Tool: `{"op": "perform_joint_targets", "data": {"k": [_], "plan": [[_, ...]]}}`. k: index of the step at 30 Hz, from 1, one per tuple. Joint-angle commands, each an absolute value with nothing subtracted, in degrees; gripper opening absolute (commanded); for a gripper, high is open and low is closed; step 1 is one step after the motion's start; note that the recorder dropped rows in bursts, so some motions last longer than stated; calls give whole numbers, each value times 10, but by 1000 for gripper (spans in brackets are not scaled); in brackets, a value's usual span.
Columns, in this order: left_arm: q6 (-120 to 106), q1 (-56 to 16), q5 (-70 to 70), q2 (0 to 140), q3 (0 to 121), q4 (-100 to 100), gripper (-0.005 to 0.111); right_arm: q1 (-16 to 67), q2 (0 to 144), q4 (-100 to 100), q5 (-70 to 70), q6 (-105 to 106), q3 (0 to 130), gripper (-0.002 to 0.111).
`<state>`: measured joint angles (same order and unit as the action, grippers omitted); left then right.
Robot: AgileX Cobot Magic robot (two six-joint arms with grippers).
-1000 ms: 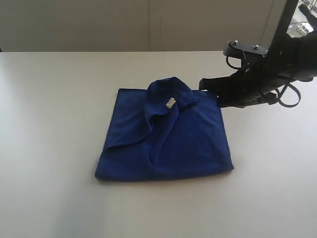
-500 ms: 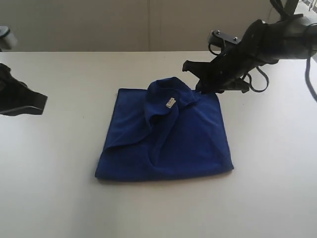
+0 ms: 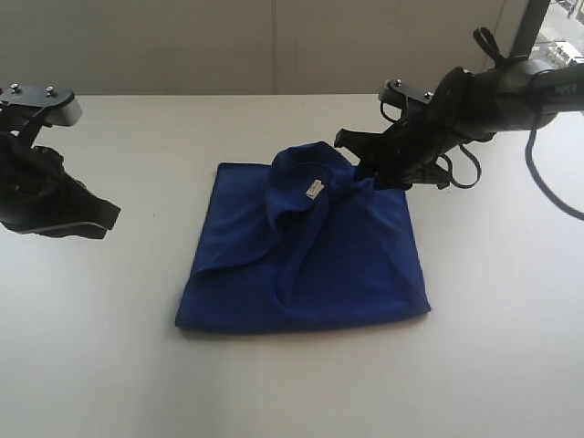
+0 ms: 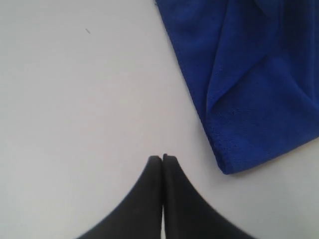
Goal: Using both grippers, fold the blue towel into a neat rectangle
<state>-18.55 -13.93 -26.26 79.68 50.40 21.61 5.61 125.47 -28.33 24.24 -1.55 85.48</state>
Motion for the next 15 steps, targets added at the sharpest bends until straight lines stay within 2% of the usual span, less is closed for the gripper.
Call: {"op": "perform_joint_targets", "data": {"k": [1, 5, 12, 15], "plan": [[-182, -141, -266, 795, 507, 219, 0, 51, 1257, -308, 236, -20, 859, 37], [-182, -141, -261, 795, 507, 219, 0, 53, 1260, -320, 245, -5, 859, 31], [-182, -141, -249, 795, 507, 219, 0, 53, 1264, -322, 257, 21, 859, 0], [-182, -141, -249, 795, 507, 219, 0, 53, 1259, -322, 249, 41, 859, 0]]}}
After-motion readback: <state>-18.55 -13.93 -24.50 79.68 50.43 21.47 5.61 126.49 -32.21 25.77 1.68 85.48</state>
